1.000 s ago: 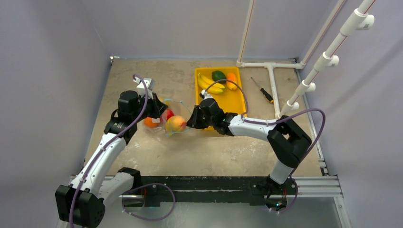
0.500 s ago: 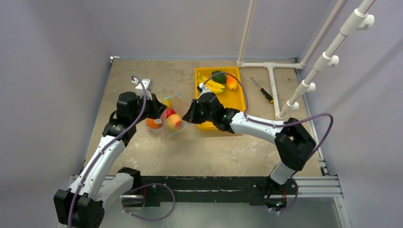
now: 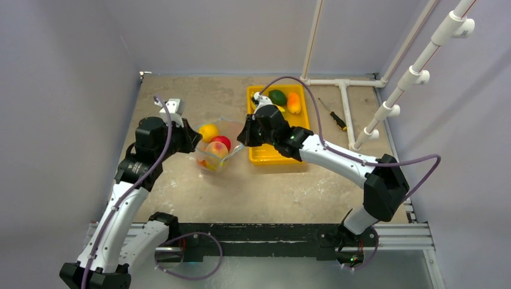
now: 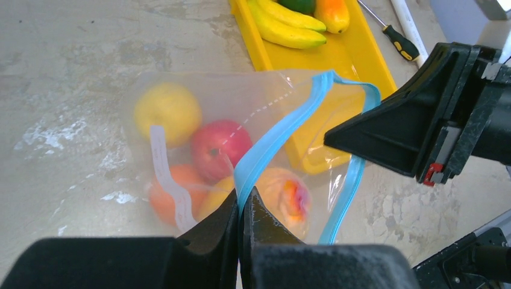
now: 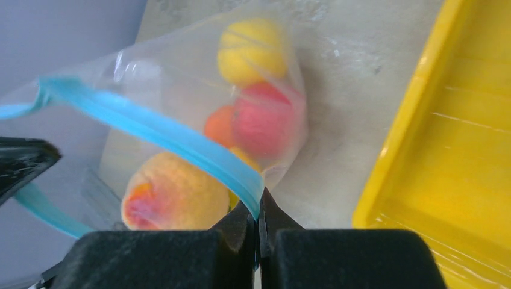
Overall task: Place the food in the zip-top bag and seal the zipper
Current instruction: Adjust the zipper food storage bag at the center of the board.
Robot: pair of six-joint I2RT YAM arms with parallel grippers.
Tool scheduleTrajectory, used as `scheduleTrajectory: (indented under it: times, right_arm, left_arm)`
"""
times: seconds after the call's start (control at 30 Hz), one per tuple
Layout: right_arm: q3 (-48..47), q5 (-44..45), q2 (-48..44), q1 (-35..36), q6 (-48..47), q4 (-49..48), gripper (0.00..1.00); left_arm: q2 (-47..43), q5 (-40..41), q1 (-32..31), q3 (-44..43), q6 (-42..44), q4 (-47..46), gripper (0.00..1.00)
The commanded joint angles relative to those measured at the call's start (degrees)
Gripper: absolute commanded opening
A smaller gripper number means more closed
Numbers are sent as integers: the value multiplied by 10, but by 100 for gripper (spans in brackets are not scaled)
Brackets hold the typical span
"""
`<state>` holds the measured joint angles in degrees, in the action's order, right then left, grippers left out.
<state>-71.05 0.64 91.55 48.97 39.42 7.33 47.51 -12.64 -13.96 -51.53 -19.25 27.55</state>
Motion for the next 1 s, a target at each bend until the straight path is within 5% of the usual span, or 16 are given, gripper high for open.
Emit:
scheduleTrajectory:
  times: [0.0,0.33,0.67,0.97]
  right_arm:
    - [-33,59,-40,-16,-51,59,0]
    - [-85,44,-51,-23,-95,103,0]
    - [-35,23,-10,-23,-94,78,0]
    - [-97,49,-43,-23,-109,110,0]
  left_arm:
    - [-20,52,-3,-43,10,82,0]
    - [-4,54,-3,-101,10,188,0]
    - [45,3,-3,25,-60,99,0]
    - [58,8,-3,-113,-28,148,0]
